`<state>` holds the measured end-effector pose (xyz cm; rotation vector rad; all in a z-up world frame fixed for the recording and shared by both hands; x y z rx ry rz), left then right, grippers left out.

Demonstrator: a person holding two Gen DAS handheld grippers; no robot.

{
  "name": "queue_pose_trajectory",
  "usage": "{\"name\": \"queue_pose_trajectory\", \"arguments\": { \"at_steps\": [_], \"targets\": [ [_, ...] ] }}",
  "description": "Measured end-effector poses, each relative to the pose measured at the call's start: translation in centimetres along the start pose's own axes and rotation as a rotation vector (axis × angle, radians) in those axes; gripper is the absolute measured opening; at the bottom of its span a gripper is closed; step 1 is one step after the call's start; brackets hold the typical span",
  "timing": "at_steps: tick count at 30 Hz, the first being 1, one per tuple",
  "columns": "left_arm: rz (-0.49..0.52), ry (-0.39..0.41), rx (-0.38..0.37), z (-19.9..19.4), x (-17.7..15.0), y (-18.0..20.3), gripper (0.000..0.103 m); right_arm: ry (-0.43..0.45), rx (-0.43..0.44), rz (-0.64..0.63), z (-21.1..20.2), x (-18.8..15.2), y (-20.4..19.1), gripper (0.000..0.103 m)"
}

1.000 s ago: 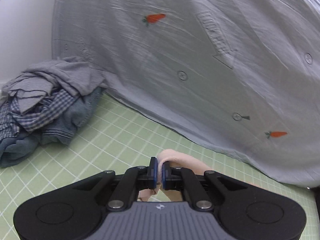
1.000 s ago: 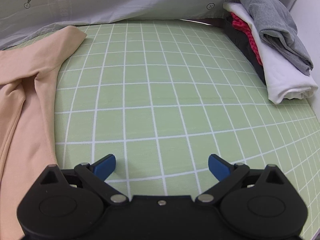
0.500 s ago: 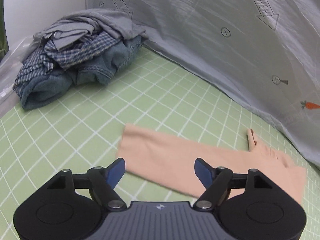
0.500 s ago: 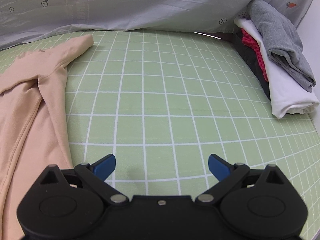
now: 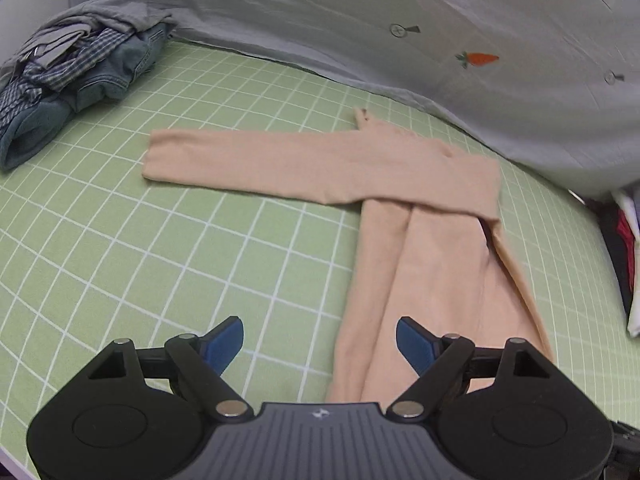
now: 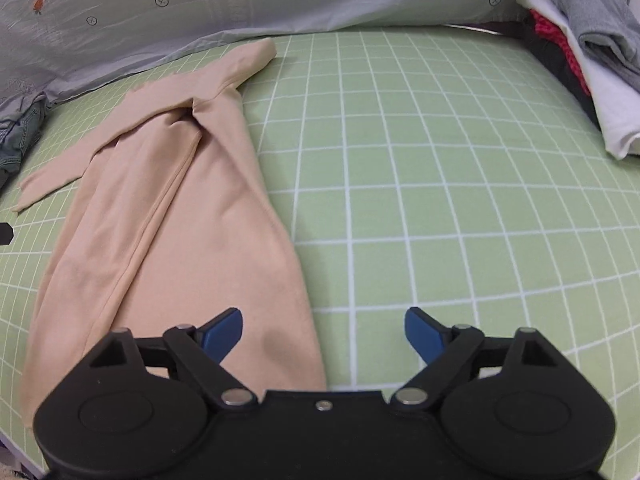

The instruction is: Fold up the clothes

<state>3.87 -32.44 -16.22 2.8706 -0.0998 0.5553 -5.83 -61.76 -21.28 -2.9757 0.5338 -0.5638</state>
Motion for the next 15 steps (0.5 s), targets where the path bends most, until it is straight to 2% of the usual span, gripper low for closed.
{"name": "queue_pose_trajectory", "arguments": {
  "at_steps": [1,3,5,7,8,9,15],
  "targets": [
    [0.018,-0.004,0.004,-0.4,-0.5,-0.1,0.084,0.002,0.008,0.019,-0.1,-0.4,-0.1,0.071],
    [0.038,-0.009,0.011,-1.1,-1.4,-0.6,0.084,0.010,0.008,0.042,-0.2,-0.9,-0.4,0.070],
    [0.047,-0.012,0.021,-1.8,-2.0,-1.5,0.084,0.019,-0.016,0.044,-0.3,-1.4,-0.8,0.062],
    [0.048,-0.010,0.033,-2.5,-2.5,-2.5,0.084,0.029,-0.055,0.037,-0.5,-1.8,-1.1,0.034],
    [0.044,-0.009,0.040,-2.9,-2.6,-3.1,0.084,0.033,-0.060,0.037,-0.6,-2.0,-1.3,0.023],
    [0.037,-0.008,0.043,-3.1,-2.6,-3.6,0.084,0.041,-0.056,0.048,-0.7,-2.2,-1.4,0.007],
    [0.024,-0.027,0.039,-3.3,-2.6,-6.1,0.084,0.124,-0.086,0.015,-3.1,-2.8,-3.9,0.004]
  ]
}}
Point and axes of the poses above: each gripper's, at about its wrist camera, not at the fingertips, and z roughly the way its jaws point, y to its right, x to its top, the point moved 9 cm from there along z, roughly the way its jaws point, and after that the axes turned 10 degrees about -y, right-handed, at the moved point
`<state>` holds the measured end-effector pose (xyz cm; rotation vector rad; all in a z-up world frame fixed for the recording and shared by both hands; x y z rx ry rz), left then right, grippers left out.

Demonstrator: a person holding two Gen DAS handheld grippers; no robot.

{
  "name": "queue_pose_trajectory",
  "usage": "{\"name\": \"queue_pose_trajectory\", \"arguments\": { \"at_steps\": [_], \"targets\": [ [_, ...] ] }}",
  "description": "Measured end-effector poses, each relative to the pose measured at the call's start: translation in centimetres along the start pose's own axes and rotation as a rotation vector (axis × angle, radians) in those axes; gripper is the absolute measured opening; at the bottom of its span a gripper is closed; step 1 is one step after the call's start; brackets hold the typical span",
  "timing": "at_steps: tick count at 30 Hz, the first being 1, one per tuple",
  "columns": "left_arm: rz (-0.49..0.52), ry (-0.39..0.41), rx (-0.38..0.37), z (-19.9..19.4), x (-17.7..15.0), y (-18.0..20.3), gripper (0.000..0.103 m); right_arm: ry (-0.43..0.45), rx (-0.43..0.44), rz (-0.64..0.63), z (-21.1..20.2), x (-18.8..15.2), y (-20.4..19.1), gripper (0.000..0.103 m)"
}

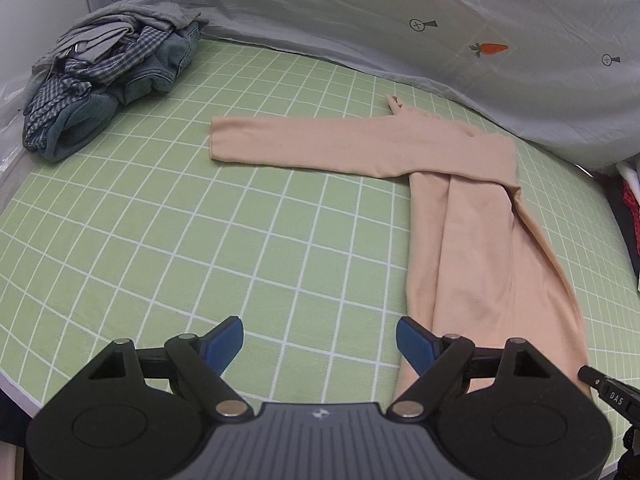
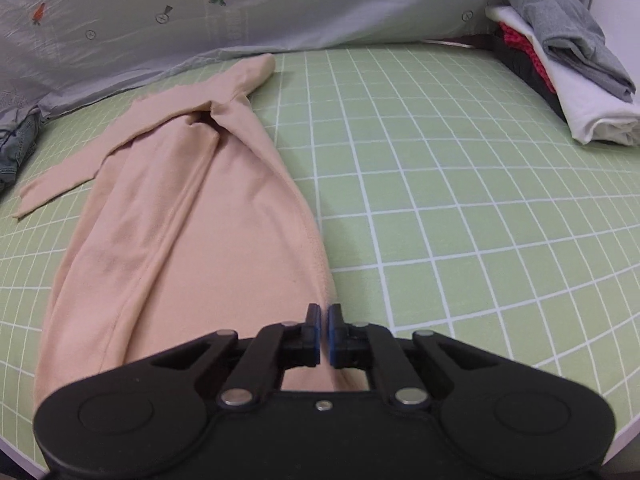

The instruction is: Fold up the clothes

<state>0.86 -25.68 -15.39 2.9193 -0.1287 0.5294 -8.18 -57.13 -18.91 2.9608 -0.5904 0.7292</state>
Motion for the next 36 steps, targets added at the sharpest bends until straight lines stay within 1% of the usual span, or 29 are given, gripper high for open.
{"name": "queue_pose_trajectory", "arguments": {
  "at_steps": [3,5,8,10,12,16,18,20,21,22,24,26,28,29,31,34,36],
  "targets": [
    [0.020,-0.004,-0.005,0.0,0.1,-0.9,0.084,0.056,-0.021,-0.066,-1.8,0.6,-2.2,0.004],
    [0.035,-0.005,-0.006,0.0,0.2,-1.6,0.084,0.078,-0.012,-0.095,-2.6,0.8,-3.9,0.003],
    [0.060,-0.005,-0.002,-0.2,0.6,-3.1,0.084,0.098,0.013,-0.134,-3.4,0.5,-7.0,0.003],
    [0.080,-0.008,-0.011,-0.2,0.9,-3.9,0.084,0.112,0.016,-0.189,-3.6,-0.2,-9.7,0.003],
    [0.104,-0.022,-0.013,0.1,1.1,-4.7,0.084,0.099,0.038,-0.203,-3.2,-0.8,-11.7,0.003],
    [0.145,-0.035,-0.003,0.0,1.0,-6.5,0.084,0.010,0.107,-0.094,-0.6,-1.8,-13.4,0.004],
    [0.158,-0.036,0.008,-0.3,0.8,-7.6,0.084,-0.035,0.116,-0.039,0.9,-2.4,-13.8,0.005],
    [0.153,-0.044,0.018,-0.3,0.6,-8.7,0.084,-0.044,0.104,-0.011,1.4,-3.1,-14.1,0.007],
    [0.147,-0.048,0.020,-0.3,0.5,-9.2,0.084,-0.046,0.100,-0.006,1.4,-3.1,-14.3,0.012],
    [0.136,-0.052,0.021,-0.3,0.5,-9.6,0.084,-0.048,0.107,-0.001,1.2,-3.1,-14.6,0.025],
    [0.109,-0.060,0.022,-0.2,0.5,-10.4,0.084,-0.042,0.133,0.006,0.6,-3.0,-15.2,0.042],
    [0.088,-0.060,0.016,-0.1,0.6,-10.9,0.084,0.000,0.132,0.001,-0.5,-2.5,-15.4,0.045],
    [0.080,-0.056,0.009,-0.2,0.6,-10.8,0.084,0.047,0.102,0.017,-1.5,-1.9,-14.6,0.061],
    [0.081,-0.057,0.007,-0.1,0.6,-10.7,0.084,0.065,0.084,0.040,-1.9,-1.5,-13.9,0.061],
    [0.085,-0.060,0.004,0.0,0.5,-10.2,0.084,0.069,0.048,0.113,-1.8,-1.2,-11.8,0.061],
    [0.090,-0.064,0.000,0.2,0.2,-9.5,0.084,0.022,-0.036,0.185,-0.7,-1.7,-8.8,0.061],
    [0.090,-0.066,0.001,0.3,0.1,-9.0,0.084,-0.018,-0.067,0.182,0.3,-2.3,-7.9,0.061]
  ]
}}
Point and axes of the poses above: each gripper's, at about its wrist camera, not at the fingertips, and z roughly the way its jaws point, y to its right, x to its top, the point moved 9 cm from there along z, roughly the way its jaws point, and after that the axes turned 10 degrees about -y, right-handed, at the moved point
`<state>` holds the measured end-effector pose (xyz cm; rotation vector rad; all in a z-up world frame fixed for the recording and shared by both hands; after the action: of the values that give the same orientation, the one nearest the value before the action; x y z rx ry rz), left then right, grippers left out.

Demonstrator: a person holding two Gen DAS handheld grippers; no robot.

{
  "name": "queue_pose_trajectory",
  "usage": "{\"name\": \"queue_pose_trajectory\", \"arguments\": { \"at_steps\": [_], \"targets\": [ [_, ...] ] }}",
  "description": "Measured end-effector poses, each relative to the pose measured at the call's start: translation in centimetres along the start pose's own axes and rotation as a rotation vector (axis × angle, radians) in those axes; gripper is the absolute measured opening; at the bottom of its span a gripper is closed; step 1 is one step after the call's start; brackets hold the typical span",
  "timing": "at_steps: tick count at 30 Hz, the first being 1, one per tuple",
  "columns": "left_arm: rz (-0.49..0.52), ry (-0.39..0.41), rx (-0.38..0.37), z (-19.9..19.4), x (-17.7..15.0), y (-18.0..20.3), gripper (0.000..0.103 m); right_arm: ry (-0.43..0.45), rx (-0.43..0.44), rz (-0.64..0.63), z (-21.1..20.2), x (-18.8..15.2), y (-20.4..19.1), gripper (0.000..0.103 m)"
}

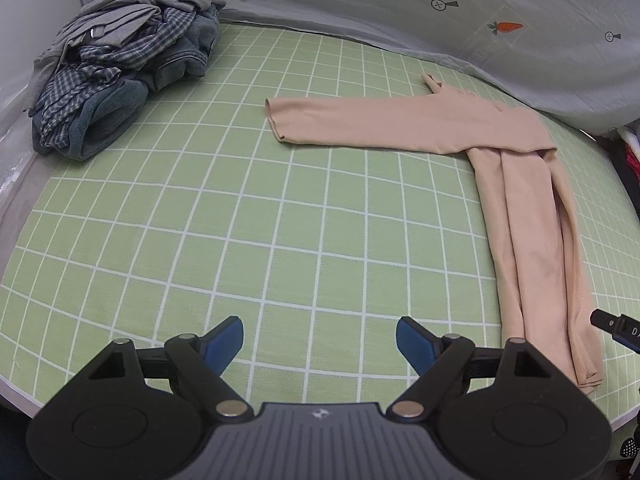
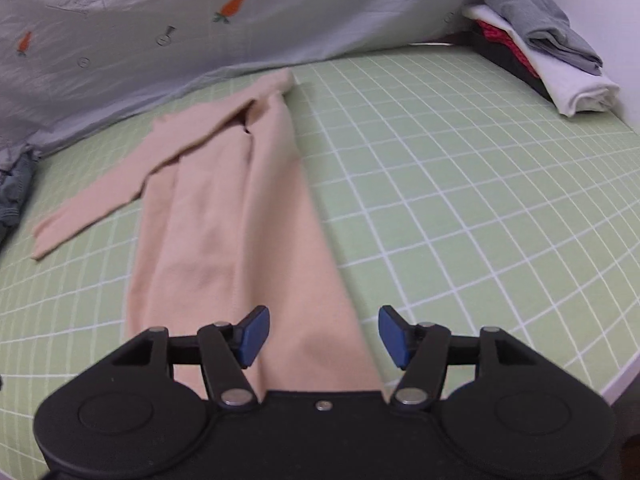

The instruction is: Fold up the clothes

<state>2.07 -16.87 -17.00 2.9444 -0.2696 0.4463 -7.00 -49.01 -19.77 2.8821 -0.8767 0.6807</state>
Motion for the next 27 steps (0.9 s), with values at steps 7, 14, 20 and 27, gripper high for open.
{"name": "queue_pose_trajectory", "arguments": {
  "at_steps": [7,14,20,27],
  "targets": [
    [-0.023,-0.012,0.005,0.6,0.0,1.4,0.084,-0.054,-0.050,-0.253,1.3,-1.5,-2.5,0.063],
    [-0.086,0.001,-0.009,1.4,1.6,2.5,0.085,0.093,-0.044,-0.322,-1.3,2.5,-2.2,0.081],
    [-0.157,0.031,0.011,1.9,4.6,1.6,0.085,0.138,-0.014,-0.282,-0.8,7.2,-1.9,0.084],
    [-0.214,0.061,0.054,4.1,10.5,-0.4,0.085,0.202,0.063,-0.272,0.7,14.6,-4.4,0.076]
  ]
}}
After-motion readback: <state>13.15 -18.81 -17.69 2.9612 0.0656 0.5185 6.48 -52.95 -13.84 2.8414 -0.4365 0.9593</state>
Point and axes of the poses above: each gripper's, at about its wrist camera, not at the fingertips, and z roughly the way its jaws point, y to its right, x to its top, the point moved 9 cm from there along z, roughly the way its jaws point, and after that the axes turned 10 degrees about -y, right-handed, at the moved point
